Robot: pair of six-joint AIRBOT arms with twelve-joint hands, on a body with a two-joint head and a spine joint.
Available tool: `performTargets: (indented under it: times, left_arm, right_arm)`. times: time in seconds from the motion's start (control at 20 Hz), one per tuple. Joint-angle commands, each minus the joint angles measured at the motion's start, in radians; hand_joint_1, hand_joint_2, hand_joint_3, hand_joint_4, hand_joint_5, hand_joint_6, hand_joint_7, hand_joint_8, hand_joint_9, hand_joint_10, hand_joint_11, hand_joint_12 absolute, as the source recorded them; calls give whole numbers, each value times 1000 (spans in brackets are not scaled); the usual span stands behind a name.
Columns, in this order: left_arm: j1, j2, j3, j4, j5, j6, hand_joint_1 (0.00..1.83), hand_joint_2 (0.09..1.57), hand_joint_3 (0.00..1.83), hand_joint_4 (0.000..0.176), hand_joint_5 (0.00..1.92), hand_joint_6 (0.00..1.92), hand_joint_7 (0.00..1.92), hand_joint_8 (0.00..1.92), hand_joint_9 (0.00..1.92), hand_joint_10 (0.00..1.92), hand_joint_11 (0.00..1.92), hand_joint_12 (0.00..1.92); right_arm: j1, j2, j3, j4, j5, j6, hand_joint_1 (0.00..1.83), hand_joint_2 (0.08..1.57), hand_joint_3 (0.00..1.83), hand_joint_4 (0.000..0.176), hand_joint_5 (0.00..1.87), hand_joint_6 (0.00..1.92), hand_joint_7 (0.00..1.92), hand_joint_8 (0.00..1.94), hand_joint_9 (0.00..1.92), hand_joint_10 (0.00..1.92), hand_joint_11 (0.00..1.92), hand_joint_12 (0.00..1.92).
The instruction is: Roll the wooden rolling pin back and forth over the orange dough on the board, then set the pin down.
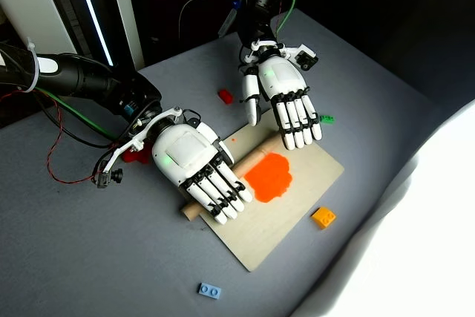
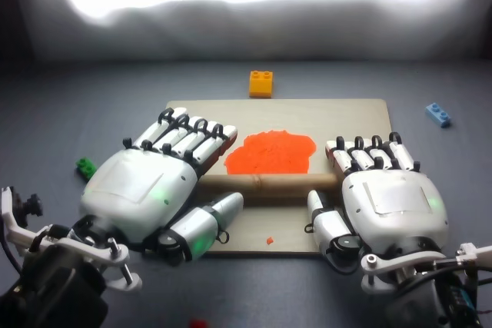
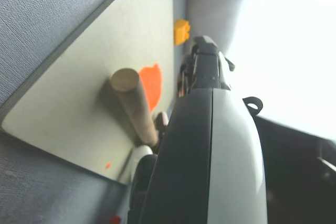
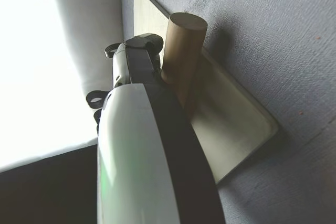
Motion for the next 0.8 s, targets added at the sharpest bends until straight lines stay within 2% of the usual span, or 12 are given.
performTargets:
  times: [0.0, 0.15, 0.35, 0.45, 0.55, 0.7, 0.75]
  left_arm:
    - [-15, 14, -3, 46, -91, -1, 0, 1531, 0, 0, 170, 3, 191, 0, 133, 0, 0, 110]
    - [-45, 32, -10, 46, -46, 0, 0, 1531, 0, 0, 179, 5, 207, 4, 148, 5, 0, 159]
    - [-90, 46, -13, 42, 14, 11, 0, 1532, 0, 0, 180, 4, 201, 0, 145, 3, 0, 165]
    - [-113, 50, -11, 29, 19, 16, 0, 1532, 0, 0, 181, 4, 205, 3, 147, 3, 0, 136]
    - [-137, 56, -9, 27, 50, 23, 0, 1531, 0, 0, 174, 1, 183, 1, 121, 1, 0, 83]
    - [-167, 70, -10, 27, 97, 29, 0, 1535, 1, 0, 178, 2, 212, 4, 153, 9, 0, 170]
    - [-176, 78, -12, 27, 118, 35, 0, 1535, 1, 0, 168, 3, 196, 2, 141, 3, 0, 131]
  right_arm:
    - [10, 7, -2, -82, 81, 3, 0, 1571, 115, 0, 269, 5, 288, 0, 239, 2, 0, 601]
    - [16, 8, -2, -82, 82, 2, 0, 1571, 109, 0, 271, 5, 297, 3, 252, 6, 0, 647]
    - [26, 12, -2, -82, 84, 2, 0, 1571, 107, 0, 271, 3, 296, 5, 239, 8, 0, 617]
    - [32, 17, -5, -82, 85, 3, 0, 1571, 105, 0, 278, 6, 305, 5, 252, 13, 0, 650]
    - [37, 22, -9, -82, 86, 3, 0, 1571, 113, 0, 260, 0, 285, 3, 229, 2, 0, 579]
    - [48, 30, -20, -82, 86, 2, 0, 1571, 108, 0, 279, 6, 276, 2, 224, 6, 0, 705]
    - [52, 33, -24, -82, 86, 2, 0, 1571, 114, 0, 273, 3, 276, 1, 225, 6, 0, 685]
